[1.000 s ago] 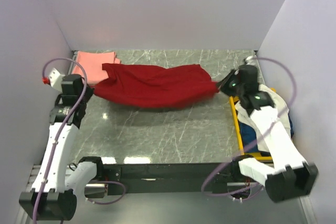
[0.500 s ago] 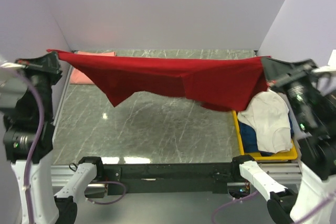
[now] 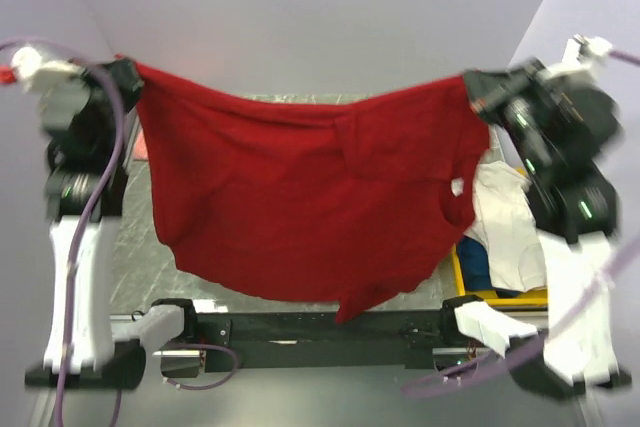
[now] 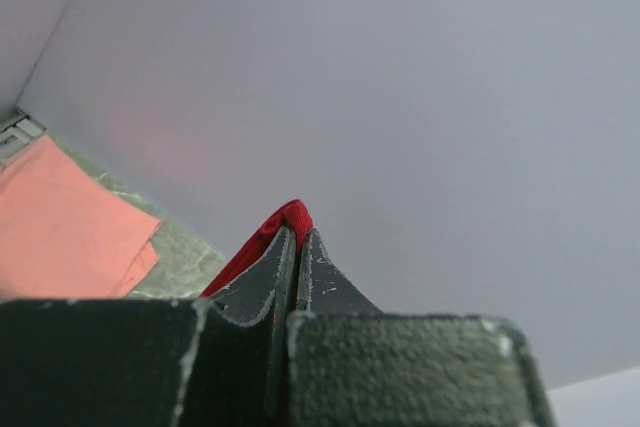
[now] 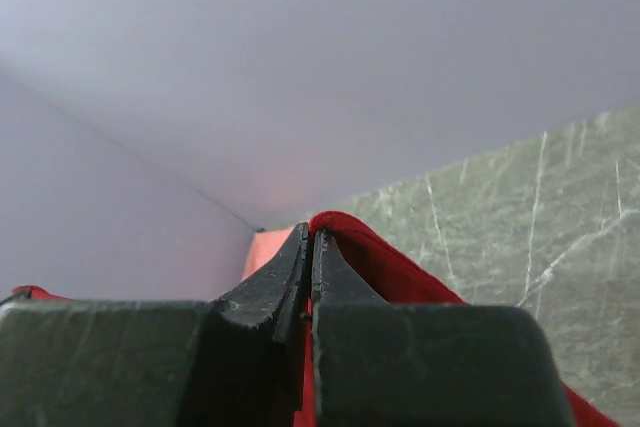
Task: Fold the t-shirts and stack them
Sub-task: Flatten the tshirt out
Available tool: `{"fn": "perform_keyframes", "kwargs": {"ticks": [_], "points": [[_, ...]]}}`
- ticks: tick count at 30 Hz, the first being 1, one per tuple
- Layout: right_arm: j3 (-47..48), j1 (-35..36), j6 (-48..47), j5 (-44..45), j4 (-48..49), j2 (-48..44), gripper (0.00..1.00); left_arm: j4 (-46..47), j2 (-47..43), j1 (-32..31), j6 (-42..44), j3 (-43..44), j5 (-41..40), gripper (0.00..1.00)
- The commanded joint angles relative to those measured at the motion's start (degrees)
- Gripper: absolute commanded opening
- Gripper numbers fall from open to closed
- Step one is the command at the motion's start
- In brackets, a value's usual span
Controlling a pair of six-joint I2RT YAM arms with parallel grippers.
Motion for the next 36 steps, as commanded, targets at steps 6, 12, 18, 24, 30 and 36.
{"fn": "perform_keyframes", "kwargs": {"ticks": [6,12,18,24,30,36], "points": [[15.24,-3.2,0.1,-3.29,13.14,25.15,0.0,14.35,23.29,1.91,6.78,15.13,0.44,0.0],[37.94,-5.58,2.38,-6.55,11.47,38.36,0.0,10.48,40.53,6.05,5.2,40.72,6.59,0.0],[21.94,-6.73,3.97,-9.19,18.41,32.33,0.0,16.36,37.04,8.07,4.15,30.92,9.86,0.0],[-3.98,-8.48,5.02,-13.49,21.14,25.38,0.0,19.35,27.29,8.51,0.9,4.48,8.63,0.0],[-19.14,-9.19,2.13,-12.54,18.6,31.4,0.0,20.76,21.65,8.6,-6.3,-20.76,6.51,0.0],[-23.02,-9.19,0.1,-14.11,16.83,43.81,0.13,17.43,28.75,8.6,-11.49,-30.45,8.71,0.01]]}}
